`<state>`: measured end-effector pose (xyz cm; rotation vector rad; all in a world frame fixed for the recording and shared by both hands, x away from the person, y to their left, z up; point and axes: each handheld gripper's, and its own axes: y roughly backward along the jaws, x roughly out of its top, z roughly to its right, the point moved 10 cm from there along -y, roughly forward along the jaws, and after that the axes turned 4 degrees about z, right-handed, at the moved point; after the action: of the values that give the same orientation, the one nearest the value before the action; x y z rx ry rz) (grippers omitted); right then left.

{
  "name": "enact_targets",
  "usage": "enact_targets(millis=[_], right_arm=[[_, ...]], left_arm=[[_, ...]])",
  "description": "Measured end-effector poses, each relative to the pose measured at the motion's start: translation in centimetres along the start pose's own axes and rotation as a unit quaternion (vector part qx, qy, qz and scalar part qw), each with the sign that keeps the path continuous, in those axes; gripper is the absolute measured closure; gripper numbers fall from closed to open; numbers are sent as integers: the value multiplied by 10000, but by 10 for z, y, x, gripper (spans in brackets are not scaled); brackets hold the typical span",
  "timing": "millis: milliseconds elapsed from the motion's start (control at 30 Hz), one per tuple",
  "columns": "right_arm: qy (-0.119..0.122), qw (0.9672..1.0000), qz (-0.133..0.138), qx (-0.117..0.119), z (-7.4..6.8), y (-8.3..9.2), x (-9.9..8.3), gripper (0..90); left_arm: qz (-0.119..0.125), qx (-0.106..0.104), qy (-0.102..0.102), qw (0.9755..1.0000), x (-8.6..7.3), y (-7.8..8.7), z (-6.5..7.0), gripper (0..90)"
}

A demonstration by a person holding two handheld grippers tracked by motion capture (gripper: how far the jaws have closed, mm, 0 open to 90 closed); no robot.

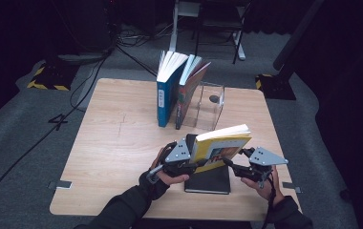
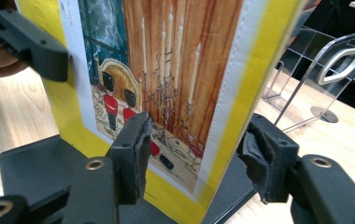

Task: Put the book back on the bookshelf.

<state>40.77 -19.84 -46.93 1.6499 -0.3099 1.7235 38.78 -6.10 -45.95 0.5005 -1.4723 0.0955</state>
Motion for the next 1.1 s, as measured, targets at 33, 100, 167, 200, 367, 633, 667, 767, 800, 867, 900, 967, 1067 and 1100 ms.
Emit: enact_targets(millis=[33, 100, 167, 200, 367, 633, 667, 767, 800, 867, 900, 967, 1067, 1100], right_arm=[[7, 10000, -4, -6, 0, 0, 0, 464], [35, 10000, 9, -6, 0, 1, 0, 465], [10, 10000, 4, -9, -1, 1, 0, 466], [9, 10000, 4, -12, -1, 1, 0, 466], [22, 10000, 1, -1, -1, 1, 0, 465], [87, 10000, -3, -10, -1, 1, 0, 465], [87, 10000, -3, -10, -1, 1, 0, 465], [107, 9999, -21, 5, -1, 1, 0, 452], [88, 10000, -45, -7, -2, 2, 0, 451], [97, 9999, -55, -14, -2, 2, 0, 451], [135, 9999, -47, -15, -1, 2, 0, 449], [140, 9999, -48, -13, -2, 1, 0, 447], [113, 9999, -59, -11, -2, 2, 0, 447], [117, 9999, -62, -10, -2, 2, 0, 445]], left_arm=[[46, 1, 54, 10000, 3, 1, -1, 630], [91, 56, 59, 9999, 8, 2, -3, 614], [96, 73, 77, 9999, 12, 2, -2, 598], [126, 75, 81, 9999, 15, 1, -3, 595], [203, -62, 85, 9997, 31, 2, 0, 599], [233, -47, -32, 9997, 56, 2, 0, 567], [233, -47, -32, 9997, 56, 2, 0, 562], [120, -31, -190, 9997, 63, 0, 2, 545], [69, -26, -219, 9997, 64, -1, 2, 542], [25, -10, -258, 9997, 67, -3, 2, 536], [7, -39, -275, 9996, 69, -4, 2, 533], [18, -3, -287, 9996, 73, -5, 2, 527], [31, 18, -289, 9996, 78, -7, 0, 526], [48, 10, -283, 9996, 80, -8, 0, 526]])
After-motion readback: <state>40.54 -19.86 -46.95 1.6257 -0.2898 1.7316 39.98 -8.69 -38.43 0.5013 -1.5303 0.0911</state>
